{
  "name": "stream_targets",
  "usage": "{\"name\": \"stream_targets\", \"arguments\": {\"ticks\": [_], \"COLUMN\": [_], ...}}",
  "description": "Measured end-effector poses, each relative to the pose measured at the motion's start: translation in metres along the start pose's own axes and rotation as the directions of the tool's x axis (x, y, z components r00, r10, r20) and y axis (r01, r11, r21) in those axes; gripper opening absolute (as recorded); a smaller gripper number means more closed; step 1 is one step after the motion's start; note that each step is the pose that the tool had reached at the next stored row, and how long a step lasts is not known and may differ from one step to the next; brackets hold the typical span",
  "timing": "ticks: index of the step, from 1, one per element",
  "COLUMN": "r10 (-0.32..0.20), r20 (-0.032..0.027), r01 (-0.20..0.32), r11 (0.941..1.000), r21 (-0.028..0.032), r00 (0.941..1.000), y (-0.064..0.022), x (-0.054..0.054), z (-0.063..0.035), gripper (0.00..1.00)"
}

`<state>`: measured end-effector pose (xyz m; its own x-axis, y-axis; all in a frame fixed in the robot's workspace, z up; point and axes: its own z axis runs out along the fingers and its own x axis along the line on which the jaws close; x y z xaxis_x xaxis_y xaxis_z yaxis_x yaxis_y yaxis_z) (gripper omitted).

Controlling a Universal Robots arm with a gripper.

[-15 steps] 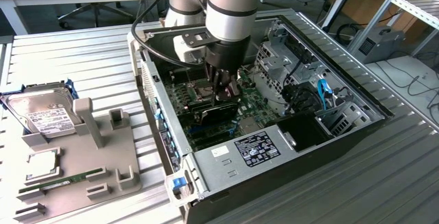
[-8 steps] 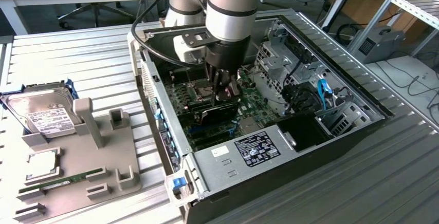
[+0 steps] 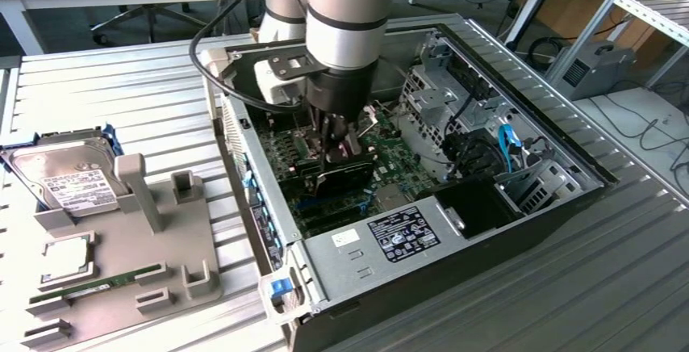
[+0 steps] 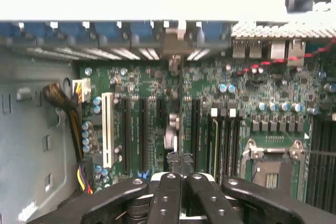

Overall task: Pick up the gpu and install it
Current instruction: 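Press down on the gpu until it lock into place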

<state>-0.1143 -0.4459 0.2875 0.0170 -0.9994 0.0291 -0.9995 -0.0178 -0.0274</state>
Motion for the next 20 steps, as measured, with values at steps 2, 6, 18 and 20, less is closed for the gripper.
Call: {"name": "stream_targets", "arguments": {"ticks": [2,6,18,20], "r10": [0.000,0.000,0.000,0.000], "r20": [0.0001,-0.0002,-0.0008,-0.0010], "r01": [0.000,0.000,0.000,0.000], "r11": [1.0000,1.0000,1.0000,1.0000], "r21": [0.0001,0.0000,-0.0002,-0.0004], "r00": [1.0000,1.0000,1.0000,1.0000], "y": [0.0033,0.0072,0.0220,0.0228], "x": [0.000,0.000,-0.001,-0.001], "z": [0.0009,0.0039,0.0161,0.0170], "gripper": [0.11,0.11,0.11,0.11]}}
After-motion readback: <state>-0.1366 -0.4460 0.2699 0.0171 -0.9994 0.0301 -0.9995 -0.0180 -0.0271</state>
